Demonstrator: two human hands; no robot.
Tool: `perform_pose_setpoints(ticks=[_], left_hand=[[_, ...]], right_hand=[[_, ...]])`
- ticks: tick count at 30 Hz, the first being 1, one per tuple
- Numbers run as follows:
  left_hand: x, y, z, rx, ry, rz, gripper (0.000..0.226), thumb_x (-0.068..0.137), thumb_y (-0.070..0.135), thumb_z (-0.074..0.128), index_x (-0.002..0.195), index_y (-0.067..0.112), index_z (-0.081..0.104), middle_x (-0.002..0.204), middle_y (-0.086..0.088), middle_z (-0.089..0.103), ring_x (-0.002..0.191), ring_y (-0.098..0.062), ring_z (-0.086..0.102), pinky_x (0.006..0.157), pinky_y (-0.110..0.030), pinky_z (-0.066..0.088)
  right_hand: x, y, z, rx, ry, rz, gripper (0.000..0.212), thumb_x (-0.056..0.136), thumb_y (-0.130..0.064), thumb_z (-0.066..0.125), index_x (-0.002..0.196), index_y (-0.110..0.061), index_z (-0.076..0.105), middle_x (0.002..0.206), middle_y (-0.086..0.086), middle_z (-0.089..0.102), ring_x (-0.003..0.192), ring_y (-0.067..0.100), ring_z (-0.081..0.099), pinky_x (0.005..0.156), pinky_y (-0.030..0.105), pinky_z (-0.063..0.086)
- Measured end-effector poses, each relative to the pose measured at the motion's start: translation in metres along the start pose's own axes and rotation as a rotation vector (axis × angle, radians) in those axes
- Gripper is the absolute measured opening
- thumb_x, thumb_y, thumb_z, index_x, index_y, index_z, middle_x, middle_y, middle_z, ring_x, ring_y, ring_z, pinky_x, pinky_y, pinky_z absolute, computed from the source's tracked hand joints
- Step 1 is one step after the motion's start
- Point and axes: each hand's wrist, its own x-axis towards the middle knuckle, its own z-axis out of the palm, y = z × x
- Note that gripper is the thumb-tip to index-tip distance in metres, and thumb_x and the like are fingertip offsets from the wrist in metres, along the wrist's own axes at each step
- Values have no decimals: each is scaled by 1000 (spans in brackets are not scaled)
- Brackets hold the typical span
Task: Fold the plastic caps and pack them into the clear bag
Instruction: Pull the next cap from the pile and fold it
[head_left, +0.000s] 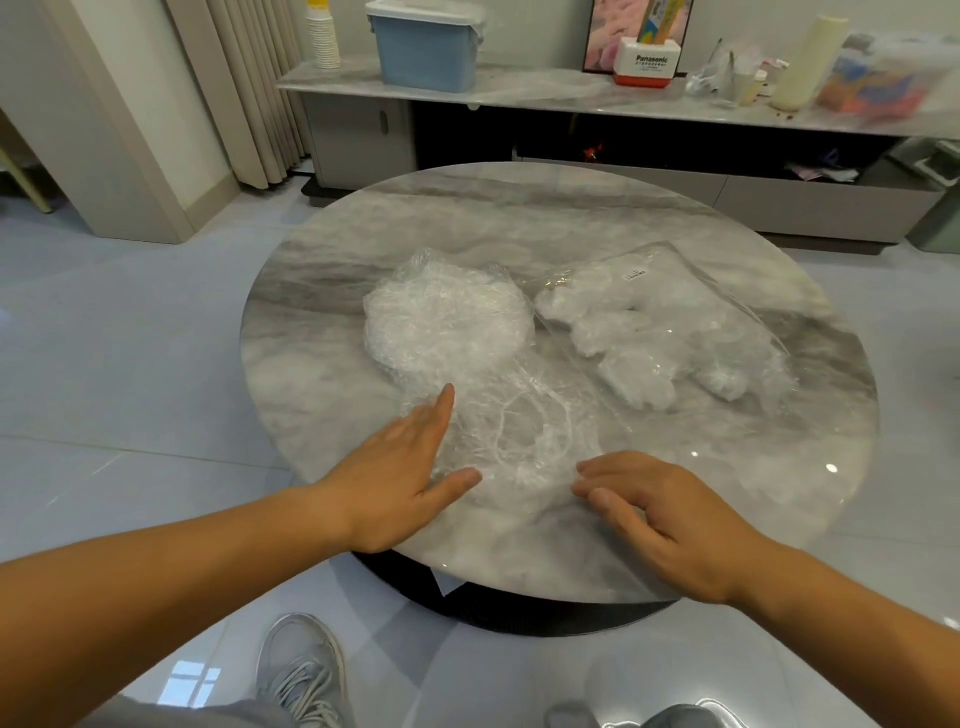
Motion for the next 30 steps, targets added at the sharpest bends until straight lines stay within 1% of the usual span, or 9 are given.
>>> perform_pose_setpoints(ticks=[4,8,12,14,16,21,23,27,30], left_hand=[[0,-21,-8,232,12,-164,99,82,81,1,159,20,-12,169,-3,-3,155,-15,-1,126,-36,3],[-7,-37,-18,337,110,-267,117,71,87,-17,156,19,27,167,-7,16,153,-22,15,124,-41,12],[-8,-13,-21,261,349,-12,90,87,78,8,147,22,45,160,-8,31,147,-25,26,120,-40,21],[-8,9,-19,82,278,153,79,90,77,24,144,25,48,153,2,40,141,-15,34,117,-30,26],[-7,26,-16,-53,119,215,69,87,74,43,140,31,50,142,14,50,129,-1,43,110,-20,32],[6,32,-9,-183,51,190,61,73,73,68,122,37,61,110,24,63,105,9,55,94,-17,47],[14,29,-10,-212,54,165,54,73,70,71,114,34,65,103,21,65,98,5,59,88,-20,50],[28,30,-9,-219,75,74,53,80,66,67,83,13,65,73,0,62,66,-14,56,67,-33,47],[37,37,-10,-219,143,-29,58,84,65,64,72,9,57,63,-1,55,57,-13,50,59,-29,42]], right_hand=[[-11,0,2,-12,28,15,59,104,-56,29,116,-22,76,118,-11,72,116,-8,52,101,1,31],[-11,-4,3,-39,-7,0,59,102,-57,30,121,-23,74,120,-12,70,114,-7,52,100,1,32],[-8,-9,2,-69,-45,-16,55,102,-52,30,119,-24,74,119,-16,70,112,-4,57,99,9,37],[-8,-8,1,-55,-27,-13,52,103,-51,31,116,-26,75,117,-19,70,111,-6,59,100,15,36],[-9,-9,-1,33,11,24,52,102,-51,33,111,-24,76,111,-22,71,108,-8,60,96,8,35],[-7,-11,-4,257,59,200,53,97,-57,36,110,-24,75,91,-23,68,93,3,66,82,10,44],[-3,-7,-3,256,91,258,46,101,-51,40,107,-22,76,93,-24,68,95,0,64,82,10,44],[4,6,2,162,60,333,38,105,-29,47,101,2,67,96,5,68,93,10,60,81,20,45],[8,9,6,85,-11,356,32,104,-28,49,99,-4,71,100,-4,62,100,2,55,84,9,41]])
